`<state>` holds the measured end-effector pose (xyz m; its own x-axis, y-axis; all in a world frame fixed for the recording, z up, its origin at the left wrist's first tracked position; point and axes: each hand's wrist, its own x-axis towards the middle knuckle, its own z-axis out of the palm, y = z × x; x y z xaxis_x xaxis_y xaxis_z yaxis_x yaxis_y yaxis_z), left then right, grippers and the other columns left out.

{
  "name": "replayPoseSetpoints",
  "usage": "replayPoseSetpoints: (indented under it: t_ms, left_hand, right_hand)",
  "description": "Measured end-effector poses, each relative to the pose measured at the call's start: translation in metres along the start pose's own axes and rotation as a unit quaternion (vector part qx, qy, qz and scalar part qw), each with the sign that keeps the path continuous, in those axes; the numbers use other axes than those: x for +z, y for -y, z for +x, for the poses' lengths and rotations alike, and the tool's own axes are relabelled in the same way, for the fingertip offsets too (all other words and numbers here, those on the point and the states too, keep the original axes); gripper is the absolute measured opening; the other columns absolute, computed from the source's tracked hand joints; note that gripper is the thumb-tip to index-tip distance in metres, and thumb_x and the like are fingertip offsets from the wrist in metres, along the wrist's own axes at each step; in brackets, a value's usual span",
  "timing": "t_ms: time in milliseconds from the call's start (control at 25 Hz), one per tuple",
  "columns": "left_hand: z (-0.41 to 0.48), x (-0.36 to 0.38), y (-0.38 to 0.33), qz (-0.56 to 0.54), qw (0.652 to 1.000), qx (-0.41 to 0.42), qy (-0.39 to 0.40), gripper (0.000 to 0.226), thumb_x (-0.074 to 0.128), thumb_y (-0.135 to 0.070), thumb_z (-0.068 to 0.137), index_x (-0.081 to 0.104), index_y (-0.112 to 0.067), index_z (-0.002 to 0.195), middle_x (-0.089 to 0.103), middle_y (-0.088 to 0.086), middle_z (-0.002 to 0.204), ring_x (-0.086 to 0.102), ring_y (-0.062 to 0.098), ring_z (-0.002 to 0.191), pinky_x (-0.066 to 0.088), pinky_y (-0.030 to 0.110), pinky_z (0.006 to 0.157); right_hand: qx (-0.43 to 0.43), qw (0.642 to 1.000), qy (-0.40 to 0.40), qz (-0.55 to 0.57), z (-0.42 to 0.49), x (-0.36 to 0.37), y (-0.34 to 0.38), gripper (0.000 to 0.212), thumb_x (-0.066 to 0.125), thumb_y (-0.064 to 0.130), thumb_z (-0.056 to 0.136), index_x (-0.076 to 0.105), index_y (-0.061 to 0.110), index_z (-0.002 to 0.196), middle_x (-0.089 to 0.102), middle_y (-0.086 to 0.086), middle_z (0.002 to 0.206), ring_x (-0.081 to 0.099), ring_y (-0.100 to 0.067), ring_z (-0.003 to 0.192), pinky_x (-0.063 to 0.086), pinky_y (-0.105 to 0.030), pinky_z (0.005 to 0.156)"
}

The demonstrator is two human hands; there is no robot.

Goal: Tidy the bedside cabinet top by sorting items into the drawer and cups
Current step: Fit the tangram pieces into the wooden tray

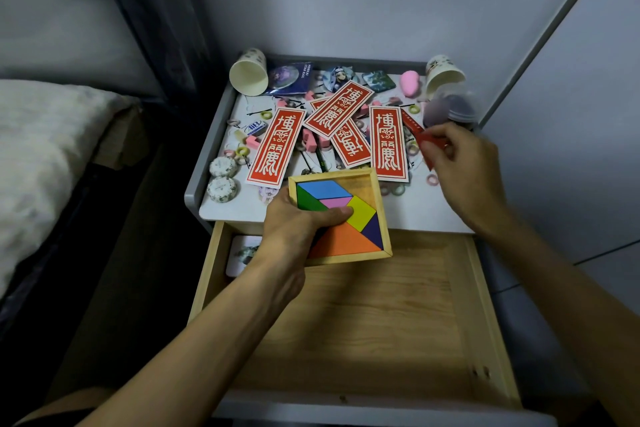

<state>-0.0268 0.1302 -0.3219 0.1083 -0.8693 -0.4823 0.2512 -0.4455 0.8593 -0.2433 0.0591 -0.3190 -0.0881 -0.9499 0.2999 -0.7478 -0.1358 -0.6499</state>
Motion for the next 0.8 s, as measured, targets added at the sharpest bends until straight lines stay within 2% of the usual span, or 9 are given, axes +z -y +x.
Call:
replayPoseSetpoints:
  t_ms: [80, 160, 280, 360, 440, 600, 800]
  left_hand:
    - [0.000, 0.000, 0.000, 0.000, 1.000, 0.001, 0.000, 0.052, 0.085, -0.004, 0.065, 0.064, -0.014, 0.112, 0.075, 0.002, 0.094, 0.072, 0.019, 0.080, 0.060, 0.030, 0.063]
    - [-0.001, 0.001, 0.001, -0.002, 1.000, 0.003, 0.001, 0.053, 0.085, -0.002, 0.065, 0.064, -0.013, 0.112, 0.076, 0.002, 0.094, 0.073, 0.020, 0.080, 0.060, 0.030, 0.062]
    - [-0.002, 0.003, 0.002, -0.001, 1.000, 0.005, 0.008, 0.053, 0.084, -0.001, 0.066, 0.065, -0.011, 0.114, 0.076, 0.004, 0.095, 0.073, 0.020, 0.080, 0.060, 0.028, 0.060]
    - [-0.003, 0.004, 0.002, 0.005, 1.000, 0.007, 0.009, 0.051, 0.084, -0.001, 0.067, 0.065, -0.012, 0.113, 0.076, 0.003, 0.095, 0.073, 0.017, 0.078, 0.059, 0.026, 0.060]
    - [-0.004, 0.004, 0.001, 0.007, 1.000, 0.010, 0.011, 0.050, 0.083, -0.001, 0.067, 0.065, -0.013, 0.111, 0.076, 0.002, 0.094, 0.072, 0.013, 0.073, 0.058, 0.024, 0.057]
    - [-0.002, 0.005, 0.001, 0.005, 1.000, 0.012, 0.013, 0.050, 0.084, 0.000, 0.067, 0.065, -0.012, 0.112, 0.076, 0.002, 0.092, 0.072, 0.011, 0.067, 0.056, 0.022, 0.053]
    - [-0.002, 0.003, 0.002, 0.013, 1.000, 0.001, 0.028, 0.052, 0.084, -0.003, 0.068, 0.063, -0.012, 0.115, 0.076, 0.003, 0.096, 0.074, 0.019, 0.081, 0.058, 0.027, 0.060]
  right_hand:
    - [0.016, 0.985, 0.047, 0.168, -0.015, -0.009, 0.026, 0.017, 0.059, 0.015, 0.095, 0.063, 0.018, 0.112, 0.068, 0.002, 0.102, 0.065, -0.001, 0.081, 0.050, -0.012, 0.064]
    - [0.001, 0.964, 0.118, 0.237, -0.030, -0.011, 0.047, 0.016, 0.062, 0.008, 0.092, 0.064, 0.018, 0.105, 0.068, 0.002, 0.092, 0.064, 0.001, 0.071, 0.048, -0.010, 0.058]
    - [-0.045, 0.968, 0.166, 0.181, -0.040, 0.002, 0.052, 0.016, 0.067, 0.009, 0.088, 0.066, 0.020, 0.100, 0.067, 0.007, 0.086, 0.063, 0.001, 0.073, 0.049, -0.013, 0.060]
    - [-0.052, 0.975, 0.152, 0.153, -0.040, 0.010, 0.048, 0.015, 0.070, 0.013, 0.086, 0.069, 0.022, 0.099, 0.066, 0.014, 0.084, 0.062, 0.002, 0.074, 0.050, -0.014, 0.063]
    - [-0.073, 0.980, 0.136, 0.122, -0.039, 0.014, 0.046, 0.015, 0.072, 0.016, 0.085, 0.072, 0.021, 0.099, 0.062, 0.020, 0.080, 0.059, 0.003, 0.070, 0.046, -0.011, 0.060]
    - [-0.126, 0.980, 0.142, 0.063, -0.034, 0.016, 0.045, 0.019, 0.075, 0.017, 0.082, 0.074, 0.017, 0.101, 0.059, 0.016, 0.086, 0.054, 0.001, 0.074, 0.042, -0.008, 0.064]
    - [-0.098, 0.982, 0.138, 0.088, -0.031, 0.013, 0.047, 0.015, 0.074, 0.016, 0.083, 0.073, 0.019, 0.098, 0.058, 0.021, 0.085, 0.054, 0.004, 0.073, 0.044, -0.008, 0.062]
